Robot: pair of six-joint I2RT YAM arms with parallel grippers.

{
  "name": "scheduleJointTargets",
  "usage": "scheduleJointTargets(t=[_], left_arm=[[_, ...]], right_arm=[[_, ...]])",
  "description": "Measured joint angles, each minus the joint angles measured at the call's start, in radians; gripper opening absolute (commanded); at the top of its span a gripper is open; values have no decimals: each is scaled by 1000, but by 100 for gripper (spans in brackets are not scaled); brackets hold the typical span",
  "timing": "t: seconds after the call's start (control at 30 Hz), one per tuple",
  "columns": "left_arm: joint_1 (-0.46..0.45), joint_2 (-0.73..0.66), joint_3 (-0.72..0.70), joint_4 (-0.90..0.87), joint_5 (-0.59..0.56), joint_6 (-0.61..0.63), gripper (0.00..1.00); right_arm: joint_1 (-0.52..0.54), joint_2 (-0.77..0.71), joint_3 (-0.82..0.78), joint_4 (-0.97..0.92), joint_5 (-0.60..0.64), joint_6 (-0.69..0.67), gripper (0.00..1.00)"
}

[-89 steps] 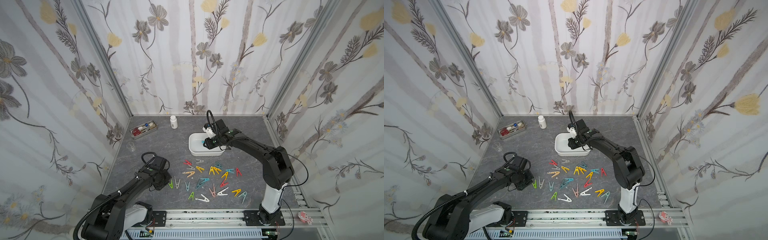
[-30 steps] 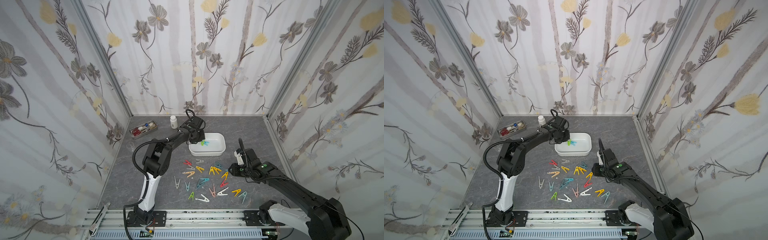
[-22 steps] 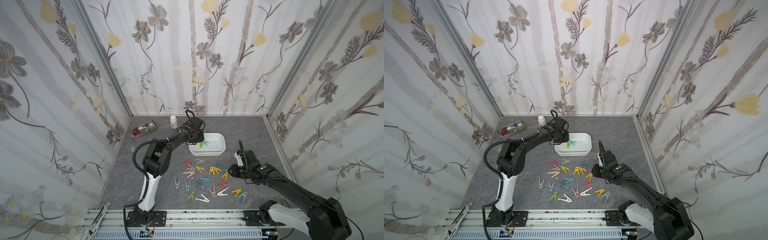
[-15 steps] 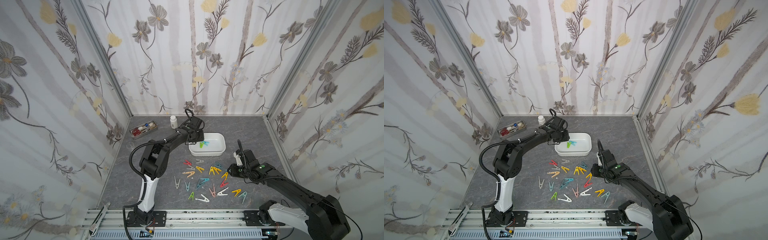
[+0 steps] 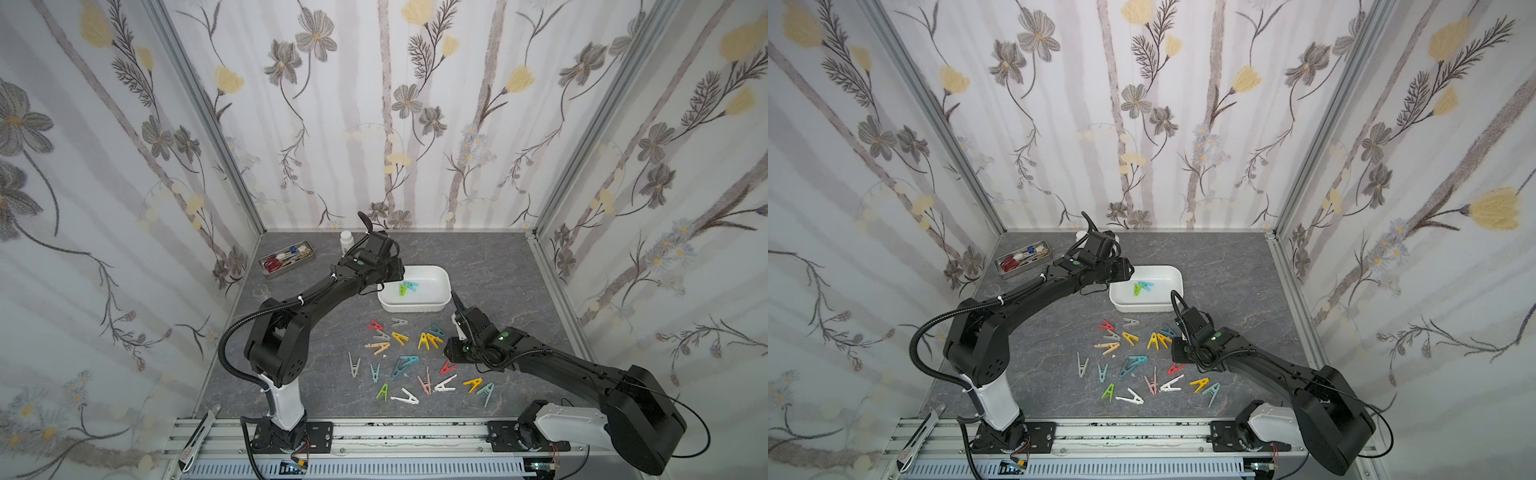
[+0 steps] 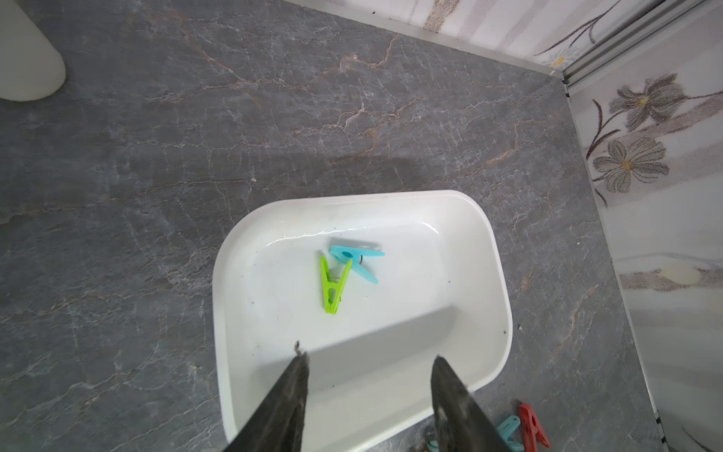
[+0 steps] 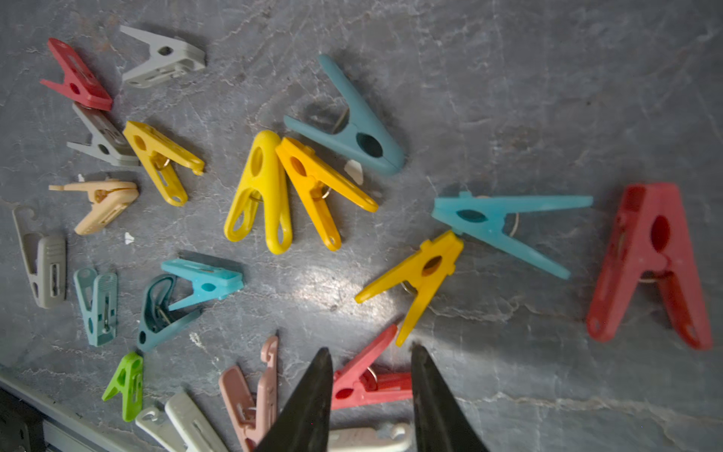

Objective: Put the clothespins into the storage box
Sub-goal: Pick up the clothespin from the center of the board.

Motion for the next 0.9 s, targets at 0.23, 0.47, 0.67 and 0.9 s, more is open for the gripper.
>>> scheduleJointTargets(t=[0.23, 0.47, 0.67, 0.9], left_arm=[[5, -61, -45, 23, 1, 0, 51], [17, -68, -56, 31, 8, 1, 52], [26, -80, -76, 32, 11, 1, 52], [33, -84, -77, 41, 20, 0, 52]], right_arm=[[3, 5, -19, -19, 37, 42, 41], [2, 103, 27, 0, 37, 41, 34], [-4, 131, 26, 5, 48, 29, 32], [-31, 156, 18, 26, 62, 5, 27]])
